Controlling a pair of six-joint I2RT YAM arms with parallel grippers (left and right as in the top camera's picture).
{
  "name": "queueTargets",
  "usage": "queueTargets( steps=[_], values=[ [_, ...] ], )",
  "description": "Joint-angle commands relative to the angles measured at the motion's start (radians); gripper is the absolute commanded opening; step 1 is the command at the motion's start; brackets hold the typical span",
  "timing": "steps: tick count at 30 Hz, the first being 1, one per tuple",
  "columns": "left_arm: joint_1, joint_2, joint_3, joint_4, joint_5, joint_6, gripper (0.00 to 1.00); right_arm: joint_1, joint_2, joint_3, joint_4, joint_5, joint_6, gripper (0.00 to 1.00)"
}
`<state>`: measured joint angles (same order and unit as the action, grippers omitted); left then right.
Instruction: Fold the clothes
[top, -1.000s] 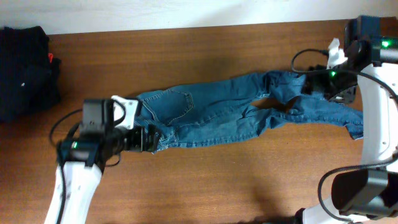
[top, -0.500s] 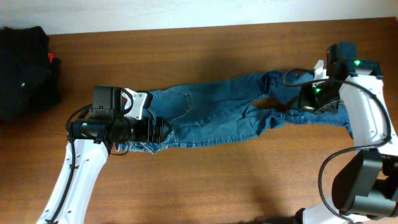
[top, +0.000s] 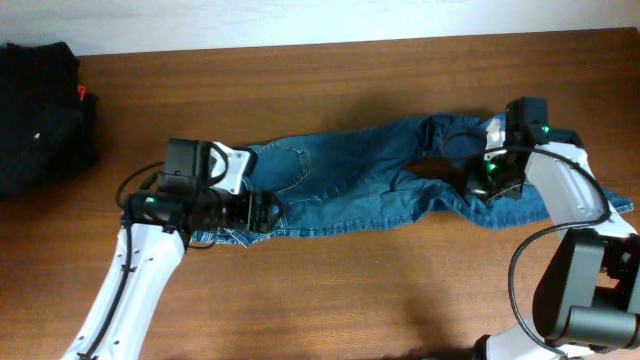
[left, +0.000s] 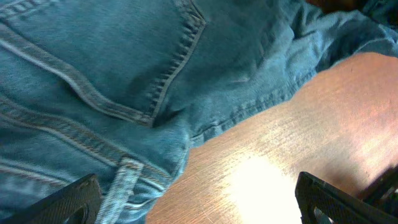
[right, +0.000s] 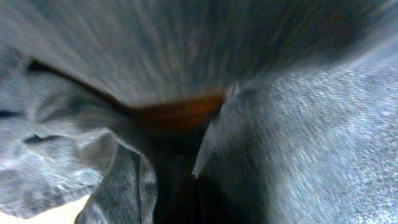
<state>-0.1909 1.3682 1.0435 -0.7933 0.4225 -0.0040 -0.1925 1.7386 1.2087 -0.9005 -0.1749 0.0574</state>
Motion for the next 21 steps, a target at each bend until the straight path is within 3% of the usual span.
queueTargets(
  steps=[1, 6, 21],
  values=[
    [-0.043, -0.001, 0.022, -0.004, -0.04, 0.0, 0.99, 0.009, 0.005, -0.053, 0.005, -0.012, -0.008, 0.04],
    [-0.077, 0.001, 0.021, -0.008, -0.071, 0.0, 0.99, 0.009, 0.005, -0.114, 0.054, -0.013, -0.007, 0.04],
    [-0.082, 0.006, 0.021, -0.147, -0.402, -0.003, 0.99, 0.009, 0.005, -0.254, 0.23, -0.012, -0.003, 0.04]
  ],
)
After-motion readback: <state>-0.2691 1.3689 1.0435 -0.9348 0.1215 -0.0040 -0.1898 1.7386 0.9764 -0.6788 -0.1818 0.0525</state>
